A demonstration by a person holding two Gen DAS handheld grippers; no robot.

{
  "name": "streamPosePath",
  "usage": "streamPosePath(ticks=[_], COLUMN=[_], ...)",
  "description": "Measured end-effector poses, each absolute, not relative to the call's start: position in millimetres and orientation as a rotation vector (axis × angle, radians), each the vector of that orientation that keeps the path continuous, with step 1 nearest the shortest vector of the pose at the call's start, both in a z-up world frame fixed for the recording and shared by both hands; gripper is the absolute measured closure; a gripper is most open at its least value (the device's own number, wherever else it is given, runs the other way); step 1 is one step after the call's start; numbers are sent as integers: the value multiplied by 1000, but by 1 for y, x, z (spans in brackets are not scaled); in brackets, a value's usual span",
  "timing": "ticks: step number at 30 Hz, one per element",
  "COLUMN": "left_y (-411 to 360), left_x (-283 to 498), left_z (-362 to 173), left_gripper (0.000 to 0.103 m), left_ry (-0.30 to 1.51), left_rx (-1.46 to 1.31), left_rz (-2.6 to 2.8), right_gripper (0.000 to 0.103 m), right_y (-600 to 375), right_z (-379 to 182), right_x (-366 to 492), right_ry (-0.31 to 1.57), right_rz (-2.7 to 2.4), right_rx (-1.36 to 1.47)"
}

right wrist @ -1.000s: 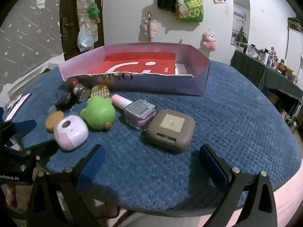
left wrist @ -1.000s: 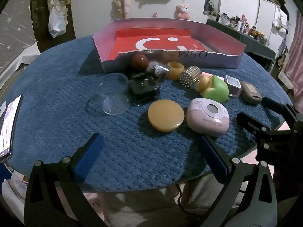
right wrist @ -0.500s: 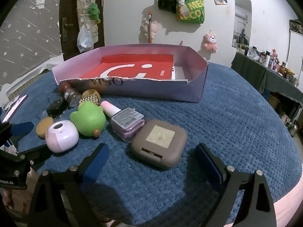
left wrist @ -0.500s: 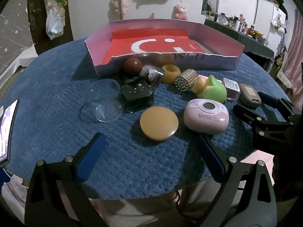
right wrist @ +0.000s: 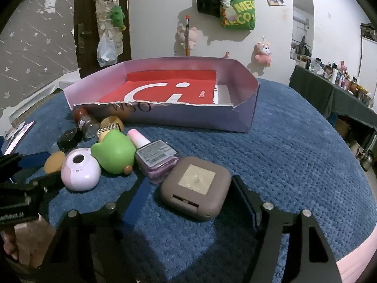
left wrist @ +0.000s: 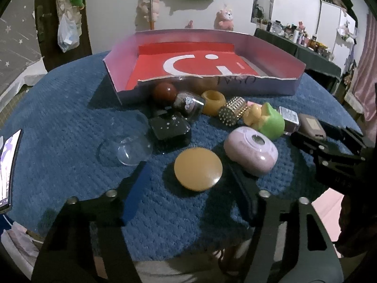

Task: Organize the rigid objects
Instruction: 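Grasp the tan compact with the left tool while the right tool grasps the brown square case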

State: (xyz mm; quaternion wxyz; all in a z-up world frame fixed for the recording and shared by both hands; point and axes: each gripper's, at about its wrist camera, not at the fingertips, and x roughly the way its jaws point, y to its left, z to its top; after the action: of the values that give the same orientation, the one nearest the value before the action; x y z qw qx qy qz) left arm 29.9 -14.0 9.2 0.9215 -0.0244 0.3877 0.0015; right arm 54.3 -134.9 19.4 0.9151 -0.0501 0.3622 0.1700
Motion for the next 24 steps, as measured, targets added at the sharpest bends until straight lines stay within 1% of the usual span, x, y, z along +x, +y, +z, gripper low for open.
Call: streamPosePath(ticks=[2,3,8,9,10,11,12,19,24], left_y=[-13,-14,-13,-12,-12,-13,-14,-19,-18], left_x=[32,32,37,39,41,42,43,32,26], left_z=[10,10,9,8,8,9,10,15,31], left_gripper=[43,43,43,45,48,59,68,68,68], left_ry=[795,795,790,791,789,789,790,783,736], left_rx=[-55,-51,-46,-46,-42,-41,-40,-20,-22], left_rz=[2,0,3,4,7,0,-5,-50,-59], right_gripper=[41,42,43,43,43,43,43,44,44], right_y=[-136,-137,-135,-136,-135,-134,-135,-136,-134], right_z=[20,20,22,21,21,21,22,29,44], right_x=[55,54,57,56,56,56,56,48,41], right_ry=[745,748,753,745,740,739,742,742,715], right_rz=[349,352,357,359,358,358,359,382,414], right_rx=[-94,-83,-65,-62,-65,-61,-57,-56,-42])
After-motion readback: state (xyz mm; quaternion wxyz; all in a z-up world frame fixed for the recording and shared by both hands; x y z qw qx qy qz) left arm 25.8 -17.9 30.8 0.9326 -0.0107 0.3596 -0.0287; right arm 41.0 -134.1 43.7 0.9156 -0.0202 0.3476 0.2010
